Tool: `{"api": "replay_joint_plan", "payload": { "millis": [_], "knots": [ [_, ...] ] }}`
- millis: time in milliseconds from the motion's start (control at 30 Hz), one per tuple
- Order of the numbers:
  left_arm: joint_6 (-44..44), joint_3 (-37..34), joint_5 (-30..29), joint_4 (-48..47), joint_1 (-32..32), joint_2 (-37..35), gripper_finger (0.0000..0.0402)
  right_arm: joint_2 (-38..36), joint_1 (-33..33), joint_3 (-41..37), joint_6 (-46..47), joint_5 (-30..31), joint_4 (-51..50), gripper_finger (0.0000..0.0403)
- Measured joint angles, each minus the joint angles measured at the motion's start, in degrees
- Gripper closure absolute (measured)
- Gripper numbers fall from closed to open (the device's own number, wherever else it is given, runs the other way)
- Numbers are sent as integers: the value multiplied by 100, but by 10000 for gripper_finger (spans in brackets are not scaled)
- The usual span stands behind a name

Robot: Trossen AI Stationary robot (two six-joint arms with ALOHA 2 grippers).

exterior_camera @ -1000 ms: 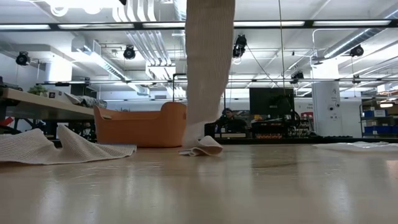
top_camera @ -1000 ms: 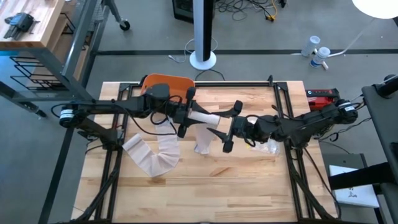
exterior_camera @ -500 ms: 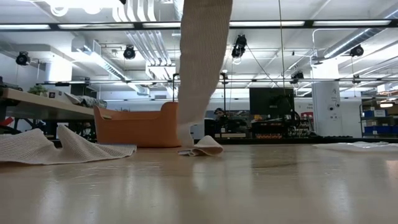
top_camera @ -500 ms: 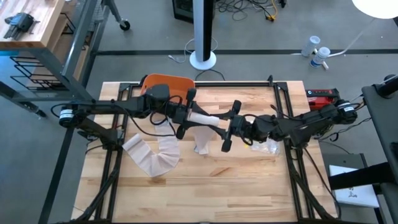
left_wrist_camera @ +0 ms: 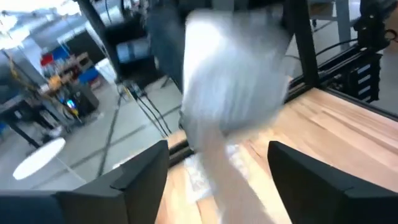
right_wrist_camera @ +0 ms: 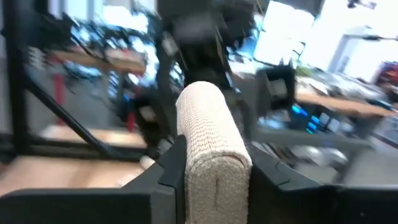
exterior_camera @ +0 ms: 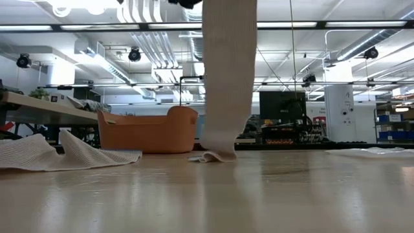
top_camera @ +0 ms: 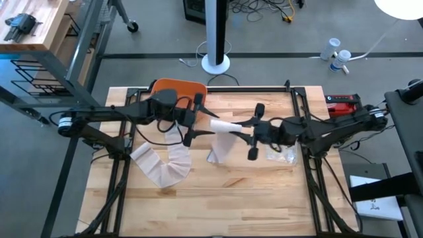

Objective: Roll bandage
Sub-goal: Roll the right white bandage

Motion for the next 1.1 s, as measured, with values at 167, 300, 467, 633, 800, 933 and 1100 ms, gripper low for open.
{"api": "replay_joint_plan", "payload": {
  "millis": [167, 300, 467, 633, 800, 933, 1100],
  "knots": [
    [-117, -13, -2, 240, 37, 318, 121, -58, -1, -3, 63, -778, 165, 311],
    [-347, -12, 7, 773, 35, 628, 126, -147, 2, -1, 208, -878, 249, 309],
    [-512, -12, 7, 1035, 43, 894, 161, -362, -3, 111, 317, -943, 105, 308],
    [-510, -12, 4, 1059, 46, 912, 267, -590, -10, 526, 357, -989, -626, 311],
    [-506, -15, 7, 948, -28, 698, 388, -628, -50, 977, 147, -936, -1127, 309],
    [-391, -15, 7, 613, -221, 382, 379, -615, -105, 1364, -122, -930, -1229, 311],
    [0, -13, 13, 146, -558, 148, 398, -585, -221, 1870, -306, -837, -1477, 309]
  ]
}}
